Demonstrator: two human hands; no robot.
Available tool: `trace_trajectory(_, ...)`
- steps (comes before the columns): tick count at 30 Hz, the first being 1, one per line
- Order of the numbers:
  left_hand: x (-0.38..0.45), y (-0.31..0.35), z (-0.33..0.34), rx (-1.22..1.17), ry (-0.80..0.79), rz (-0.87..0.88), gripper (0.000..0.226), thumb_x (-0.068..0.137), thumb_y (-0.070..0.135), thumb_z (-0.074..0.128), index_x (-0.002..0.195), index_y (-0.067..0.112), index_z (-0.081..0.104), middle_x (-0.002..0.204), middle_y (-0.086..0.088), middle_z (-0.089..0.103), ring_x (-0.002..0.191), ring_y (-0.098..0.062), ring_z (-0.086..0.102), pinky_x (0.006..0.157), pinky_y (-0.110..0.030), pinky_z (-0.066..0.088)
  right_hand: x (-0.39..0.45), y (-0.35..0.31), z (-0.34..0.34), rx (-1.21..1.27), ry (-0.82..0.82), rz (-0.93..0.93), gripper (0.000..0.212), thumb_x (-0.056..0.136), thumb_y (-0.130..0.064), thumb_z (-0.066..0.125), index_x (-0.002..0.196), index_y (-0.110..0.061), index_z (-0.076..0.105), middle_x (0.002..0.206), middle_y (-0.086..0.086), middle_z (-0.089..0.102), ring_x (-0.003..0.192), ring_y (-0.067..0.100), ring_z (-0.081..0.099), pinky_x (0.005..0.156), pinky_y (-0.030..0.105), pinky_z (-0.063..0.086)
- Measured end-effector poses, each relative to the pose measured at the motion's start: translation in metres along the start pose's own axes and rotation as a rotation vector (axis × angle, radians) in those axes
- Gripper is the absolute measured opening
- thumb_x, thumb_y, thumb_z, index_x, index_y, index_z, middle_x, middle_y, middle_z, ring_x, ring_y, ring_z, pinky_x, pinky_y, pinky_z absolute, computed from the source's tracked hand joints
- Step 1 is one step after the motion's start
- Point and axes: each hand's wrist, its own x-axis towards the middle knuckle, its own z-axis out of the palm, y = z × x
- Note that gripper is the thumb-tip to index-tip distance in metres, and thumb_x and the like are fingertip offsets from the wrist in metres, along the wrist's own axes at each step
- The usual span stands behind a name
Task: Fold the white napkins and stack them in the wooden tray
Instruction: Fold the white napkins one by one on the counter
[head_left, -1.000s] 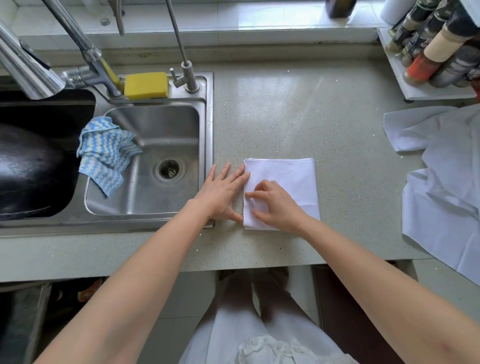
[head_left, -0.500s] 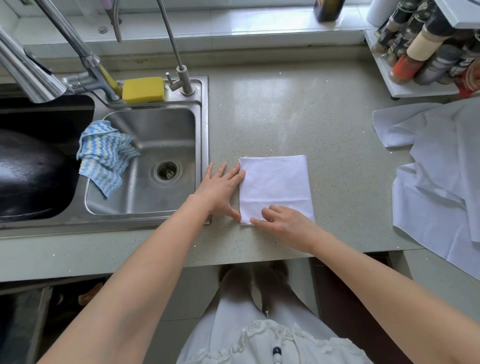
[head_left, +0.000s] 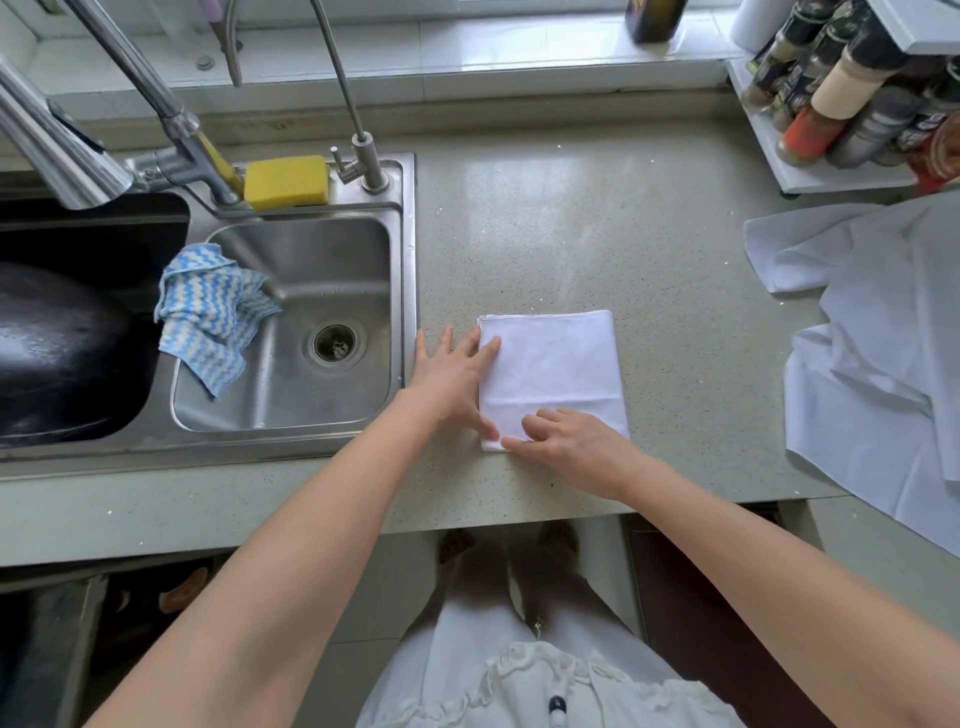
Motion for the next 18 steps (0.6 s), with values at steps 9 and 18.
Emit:
trace_trajectory(9, -0.004, 0.024, -0.012, 0.299, -0.019, -0.010, 0.144, 0.052, 0.070, 0.077, 0.152, 0.007, -0.004, 0.158, -0.011, -0.019, 0.144, -0.034, -0.022, 0.115, -0.054, -0.009, -0.022, 0.051, -0.011, -0.126, 0.012, 0.104, 0.031, 0.095, -0.022, 0.052, 0.120, -0.006, 0.061, 0.114, 0.015, 0.063, 0.104, 0.034, 0.061, 0.084, 0.041, 0.053)
trace_trajectory(18, 0.004, 0.035, -0.014, 0.273, -0.091, 0.049, 0.144, 0.058, 0.057, 0.083, 0.149, -0.004, -0.010, 0.159, -0.014, -0.015, 0.148, -0.024, -0.007, 0.118, -0.030, -0.004, -0.015, 0.076, 0.041, 0.022, -0.104, 0.317, 0.067, 0.095, -0.060, 0.006, 0.150, -0.026, -0.010, 0.157, -0.005, -0.017, 0.146, 0.013, -0.016, 0.117, 0.027, -0.014)
